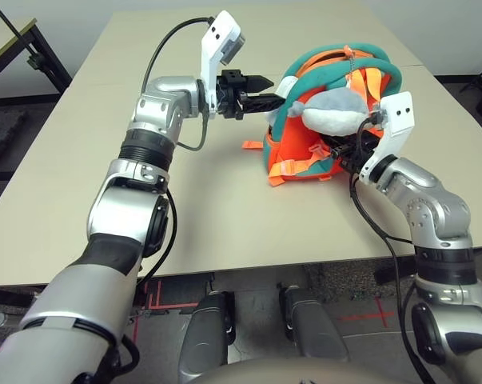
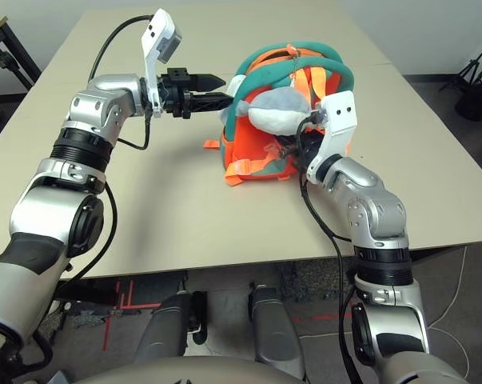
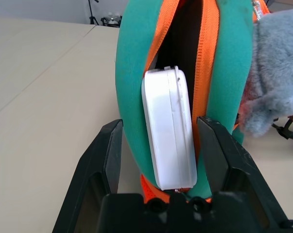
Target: Put the pencil case into the backpack and zip it.
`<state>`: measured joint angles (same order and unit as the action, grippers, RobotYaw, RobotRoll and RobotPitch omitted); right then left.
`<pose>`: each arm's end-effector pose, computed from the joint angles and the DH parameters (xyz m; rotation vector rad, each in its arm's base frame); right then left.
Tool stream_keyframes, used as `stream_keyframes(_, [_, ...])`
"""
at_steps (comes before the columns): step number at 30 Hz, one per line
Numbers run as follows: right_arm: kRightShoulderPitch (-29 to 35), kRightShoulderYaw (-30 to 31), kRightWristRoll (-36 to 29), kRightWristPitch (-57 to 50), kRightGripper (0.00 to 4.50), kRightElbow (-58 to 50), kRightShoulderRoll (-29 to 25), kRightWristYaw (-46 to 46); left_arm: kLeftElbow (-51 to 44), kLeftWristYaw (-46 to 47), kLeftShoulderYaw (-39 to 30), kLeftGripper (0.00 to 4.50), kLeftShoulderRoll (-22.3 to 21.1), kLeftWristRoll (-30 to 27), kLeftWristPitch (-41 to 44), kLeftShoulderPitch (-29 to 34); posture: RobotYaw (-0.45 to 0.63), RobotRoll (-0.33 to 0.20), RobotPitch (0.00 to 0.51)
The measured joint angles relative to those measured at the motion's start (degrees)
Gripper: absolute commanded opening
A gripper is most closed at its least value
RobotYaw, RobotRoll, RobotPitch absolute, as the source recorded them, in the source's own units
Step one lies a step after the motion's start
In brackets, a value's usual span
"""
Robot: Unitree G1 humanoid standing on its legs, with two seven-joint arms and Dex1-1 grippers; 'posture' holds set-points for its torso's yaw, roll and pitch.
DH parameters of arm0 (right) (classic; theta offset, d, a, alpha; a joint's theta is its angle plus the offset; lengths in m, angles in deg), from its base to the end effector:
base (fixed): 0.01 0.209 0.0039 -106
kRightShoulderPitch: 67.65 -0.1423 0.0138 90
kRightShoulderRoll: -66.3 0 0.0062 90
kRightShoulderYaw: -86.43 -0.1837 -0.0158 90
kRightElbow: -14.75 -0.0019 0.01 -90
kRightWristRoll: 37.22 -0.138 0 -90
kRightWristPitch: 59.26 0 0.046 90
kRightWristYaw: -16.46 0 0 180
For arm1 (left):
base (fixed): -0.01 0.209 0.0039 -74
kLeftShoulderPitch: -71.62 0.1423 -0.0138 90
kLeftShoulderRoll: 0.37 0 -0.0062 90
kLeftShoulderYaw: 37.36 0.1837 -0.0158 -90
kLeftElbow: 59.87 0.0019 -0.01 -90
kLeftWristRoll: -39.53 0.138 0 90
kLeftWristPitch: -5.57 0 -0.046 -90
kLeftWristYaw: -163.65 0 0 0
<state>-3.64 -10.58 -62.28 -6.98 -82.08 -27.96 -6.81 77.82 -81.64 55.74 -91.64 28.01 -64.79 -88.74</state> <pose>0.2694 -0.1986 0.1576 0.0826 0.0555 0.5086 0.3721 0.1439 0.2450 0.1572 0.0504 -1.2149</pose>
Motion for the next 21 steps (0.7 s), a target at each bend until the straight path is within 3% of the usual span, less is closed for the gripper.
stream_keyframes(10, [0.15, 0.06, 0.14, 0.08, 0.22, 0.00, 0.17, 0.02, -3.57, -2.03, -1.70, 3.04, -5.28, -0.87, 4.16, -0.18, -0.16, 0.000, 0.131])
stream_keyframes(11, [0.12, 0.07, 0.26, 0.11, 0.22, 0.04, 0.21, 0.02, -4.01, -2.04, -1.70, 2.86, -5.26, -0.87, 4.34, -0.16, -0.16, 0.000, 0.131])
stream_keyframes(14, [0.06, 0.09, 0.55, 0.18, 0.22, 0.11, 0.50, -0.01, -4.87, -2.04, -1.67, 3.30, -4.90, -0.87, 4.68, 0.06, -0.16, 0.000, 0.131])
stream_keyframes(17, [0.02, 0.08, 0.60, 0.20, 0.22, 0.13, 0.53, -0.04, -6.45, -2.04, -1.57, 4.37, -3.99, -0.91, 5.23, 1.00, -0.16, 0.000, 0.131])
stream_keyframes(21, [0.00, 0.04, 0.63, 0.20, 0.22, 0.13, 0.53, -0.08, -6.84, -2.05, -1.50, 4.50, -3.76, -0.91, 5.72, 1.20, -0.17, 0.000, 0.130])
